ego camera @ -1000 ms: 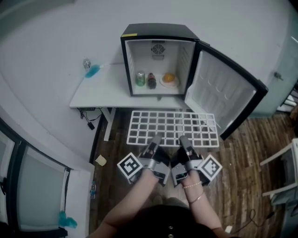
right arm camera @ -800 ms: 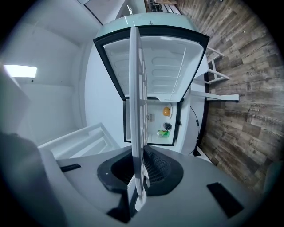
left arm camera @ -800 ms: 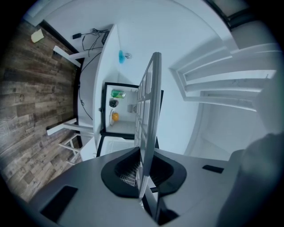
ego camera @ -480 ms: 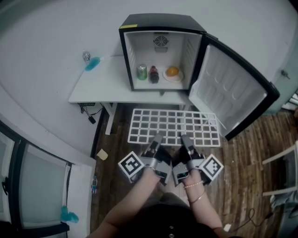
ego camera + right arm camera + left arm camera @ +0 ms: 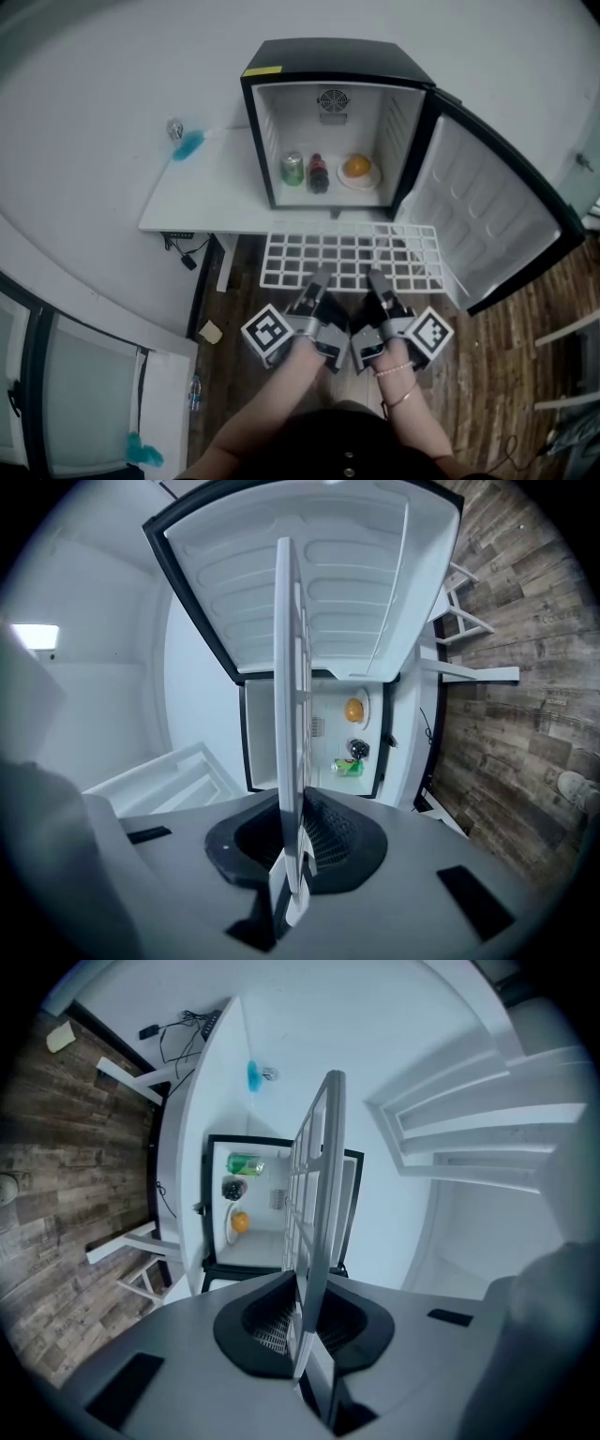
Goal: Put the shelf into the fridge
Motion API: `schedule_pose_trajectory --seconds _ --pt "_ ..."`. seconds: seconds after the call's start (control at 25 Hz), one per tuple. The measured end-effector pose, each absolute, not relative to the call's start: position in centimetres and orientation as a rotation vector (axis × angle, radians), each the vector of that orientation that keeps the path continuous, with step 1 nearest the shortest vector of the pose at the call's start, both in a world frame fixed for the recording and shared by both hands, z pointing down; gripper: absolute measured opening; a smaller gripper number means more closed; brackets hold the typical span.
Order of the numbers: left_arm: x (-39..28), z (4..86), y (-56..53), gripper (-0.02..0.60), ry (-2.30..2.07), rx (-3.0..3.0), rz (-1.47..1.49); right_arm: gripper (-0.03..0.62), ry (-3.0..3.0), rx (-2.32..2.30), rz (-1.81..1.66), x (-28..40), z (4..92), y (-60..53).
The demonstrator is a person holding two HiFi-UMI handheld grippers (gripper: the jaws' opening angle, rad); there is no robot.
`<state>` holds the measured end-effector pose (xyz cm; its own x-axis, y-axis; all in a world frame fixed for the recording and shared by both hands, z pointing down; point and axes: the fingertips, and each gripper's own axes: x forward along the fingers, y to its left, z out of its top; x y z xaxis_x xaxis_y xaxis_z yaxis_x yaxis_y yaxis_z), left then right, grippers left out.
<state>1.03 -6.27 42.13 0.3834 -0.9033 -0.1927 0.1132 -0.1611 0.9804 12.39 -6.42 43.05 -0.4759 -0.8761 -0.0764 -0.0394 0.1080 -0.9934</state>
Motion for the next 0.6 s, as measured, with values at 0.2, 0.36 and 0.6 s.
schedule_pose_trajectory --seconds 0.2,0.36,0.6 --pt "-0.3 41.5 -10.7 0.034 -0.743 1.444 -1.063 0.038 1.657 -0.912 -1.451 11.1 42.4 -10.7" --pt "-0.6 41.2 -13.6 0.034 -0.729 1.454 -1.05 0.038 1.642 -0.923 -1.444 10.7 42.2 -13.5" --pt "-1.4 41.2 -17.5 0.034 -0.709 1.46 -1.03 0.039 1.618 -0.939 -1.426 9.9 42.2 -17.1"
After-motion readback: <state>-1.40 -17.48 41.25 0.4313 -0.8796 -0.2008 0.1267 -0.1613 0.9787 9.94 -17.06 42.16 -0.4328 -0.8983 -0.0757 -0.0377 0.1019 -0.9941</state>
